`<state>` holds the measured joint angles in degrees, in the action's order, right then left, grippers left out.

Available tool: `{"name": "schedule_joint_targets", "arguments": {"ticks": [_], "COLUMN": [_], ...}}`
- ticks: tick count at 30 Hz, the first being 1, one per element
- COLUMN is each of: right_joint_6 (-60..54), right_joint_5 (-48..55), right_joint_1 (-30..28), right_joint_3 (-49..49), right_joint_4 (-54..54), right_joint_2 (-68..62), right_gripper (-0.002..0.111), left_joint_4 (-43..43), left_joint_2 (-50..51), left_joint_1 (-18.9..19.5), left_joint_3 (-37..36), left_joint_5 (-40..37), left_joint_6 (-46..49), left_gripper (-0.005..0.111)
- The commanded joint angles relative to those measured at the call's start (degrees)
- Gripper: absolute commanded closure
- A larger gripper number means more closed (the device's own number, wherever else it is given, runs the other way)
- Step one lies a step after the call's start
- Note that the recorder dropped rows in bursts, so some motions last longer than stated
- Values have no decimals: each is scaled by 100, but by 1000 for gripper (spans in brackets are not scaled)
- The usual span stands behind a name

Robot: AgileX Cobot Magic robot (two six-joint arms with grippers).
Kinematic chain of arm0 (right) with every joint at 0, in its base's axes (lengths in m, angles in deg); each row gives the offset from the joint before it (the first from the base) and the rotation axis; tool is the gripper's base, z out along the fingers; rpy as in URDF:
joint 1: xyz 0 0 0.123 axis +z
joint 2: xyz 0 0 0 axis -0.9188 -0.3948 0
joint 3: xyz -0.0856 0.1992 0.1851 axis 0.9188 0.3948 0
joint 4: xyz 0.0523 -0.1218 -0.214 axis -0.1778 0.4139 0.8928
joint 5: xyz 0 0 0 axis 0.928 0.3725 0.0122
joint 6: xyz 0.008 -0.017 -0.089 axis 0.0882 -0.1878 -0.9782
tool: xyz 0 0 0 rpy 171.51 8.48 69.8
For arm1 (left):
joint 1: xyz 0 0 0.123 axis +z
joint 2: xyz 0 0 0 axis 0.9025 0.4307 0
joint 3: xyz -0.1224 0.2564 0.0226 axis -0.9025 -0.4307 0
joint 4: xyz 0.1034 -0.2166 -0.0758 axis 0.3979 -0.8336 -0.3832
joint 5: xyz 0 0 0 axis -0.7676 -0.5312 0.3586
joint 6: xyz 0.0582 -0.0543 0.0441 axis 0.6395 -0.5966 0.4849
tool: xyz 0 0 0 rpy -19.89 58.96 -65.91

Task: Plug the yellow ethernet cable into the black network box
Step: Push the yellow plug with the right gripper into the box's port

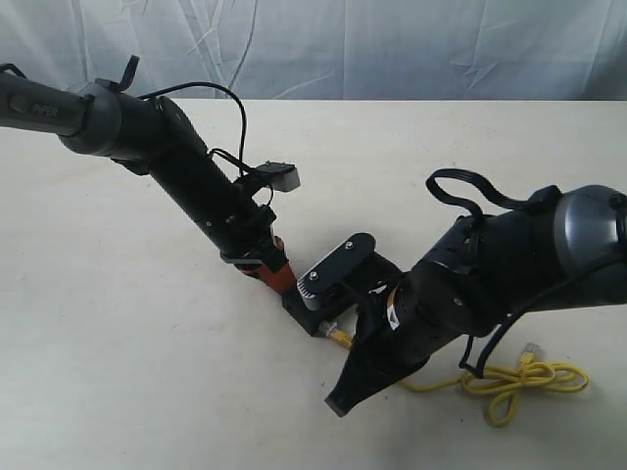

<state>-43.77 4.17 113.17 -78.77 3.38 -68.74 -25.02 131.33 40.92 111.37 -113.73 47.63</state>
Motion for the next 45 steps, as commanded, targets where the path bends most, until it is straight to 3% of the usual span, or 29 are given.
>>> {"name": "schedule_joint_targets", "arguments": {"ticks": [1,15,24,35,45], "right_joint_6": [-29,-535,-149,1279,1244], "right_joint_5": [2,-202,-143,-60,-627], "right_joint_1": [-4,-4,-4,-4,-4], "right_joint_3": [8,8,8,8,8], "right_joint_4": [-141,4,4,4,500], "right_joint_2": [54,54,54,54,54], "right_gripper": [109,109,109,109,109], "left_joint_4": [126,138,138,138,126], "left_joint_2": [76,76,76,76,76], "left_joint_1": [0,0,0,0,0], "left_joint_3": [-40,-40,-40,-40,-40], "left_joint_5": [129,142,142,14,-180], "left_joint_6": [33,33,33,-12,197], "left_gripper": [107,107,107,107,107]}}
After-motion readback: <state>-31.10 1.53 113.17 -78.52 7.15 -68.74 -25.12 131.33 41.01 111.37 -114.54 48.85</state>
